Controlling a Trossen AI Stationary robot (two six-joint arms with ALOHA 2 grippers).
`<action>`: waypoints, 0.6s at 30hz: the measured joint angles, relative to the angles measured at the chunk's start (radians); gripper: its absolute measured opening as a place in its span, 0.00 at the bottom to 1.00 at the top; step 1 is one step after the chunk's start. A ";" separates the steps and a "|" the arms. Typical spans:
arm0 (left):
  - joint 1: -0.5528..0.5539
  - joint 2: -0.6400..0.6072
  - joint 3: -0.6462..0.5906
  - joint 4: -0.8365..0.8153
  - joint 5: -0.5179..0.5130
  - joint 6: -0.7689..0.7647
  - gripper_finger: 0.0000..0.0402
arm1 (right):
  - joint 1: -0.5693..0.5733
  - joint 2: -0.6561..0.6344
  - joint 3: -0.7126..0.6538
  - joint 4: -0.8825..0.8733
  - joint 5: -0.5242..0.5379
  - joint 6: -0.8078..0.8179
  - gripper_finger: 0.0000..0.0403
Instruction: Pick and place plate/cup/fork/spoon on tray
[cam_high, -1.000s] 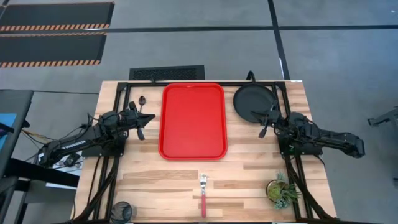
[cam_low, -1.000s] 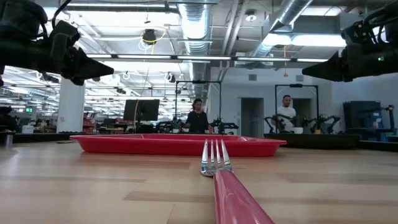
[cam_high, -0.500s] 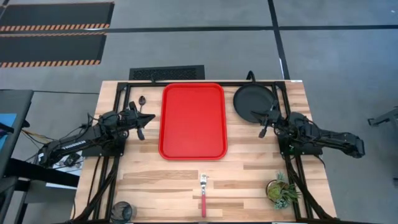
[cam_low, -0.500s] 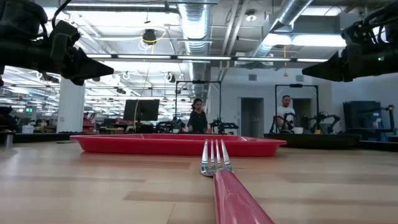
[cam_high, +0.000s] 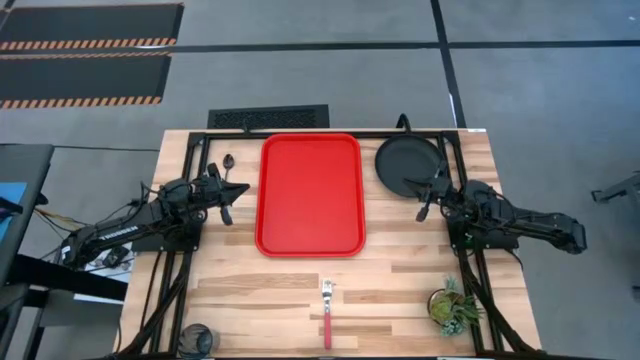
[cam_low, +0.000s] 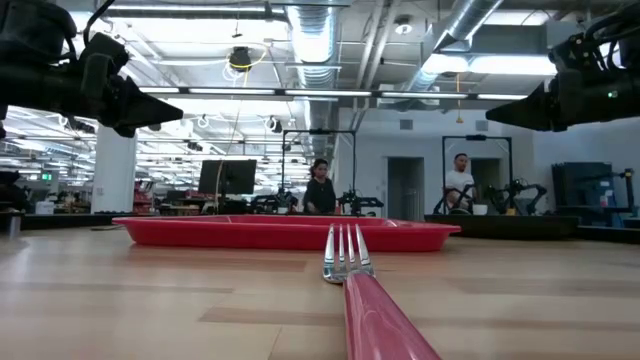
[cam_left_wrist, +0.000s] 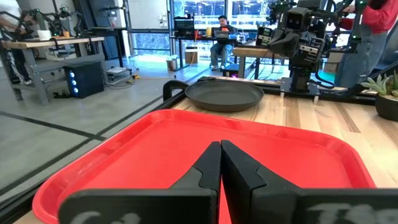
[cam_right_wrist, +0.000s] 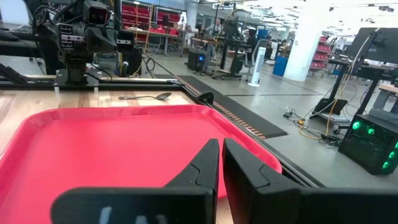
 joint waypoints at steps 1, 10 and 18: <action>0.000 0.000 0.000 0.000 0.000 0.000 0.00 | 0.000 0.000 0.000 0.003 -0.001 0.008 0.12; 0.000 0.000 0.000 0.000 0.000 0.000 0.00 | -0.006 0.011 -0.007 0.070 -0.031 0.244 0.12; 0.000 0.000 0.000 0.000 0.000 0.000 0.00 | 0.015 0.095 -0.008 0.197 -0.064 0.374 0.07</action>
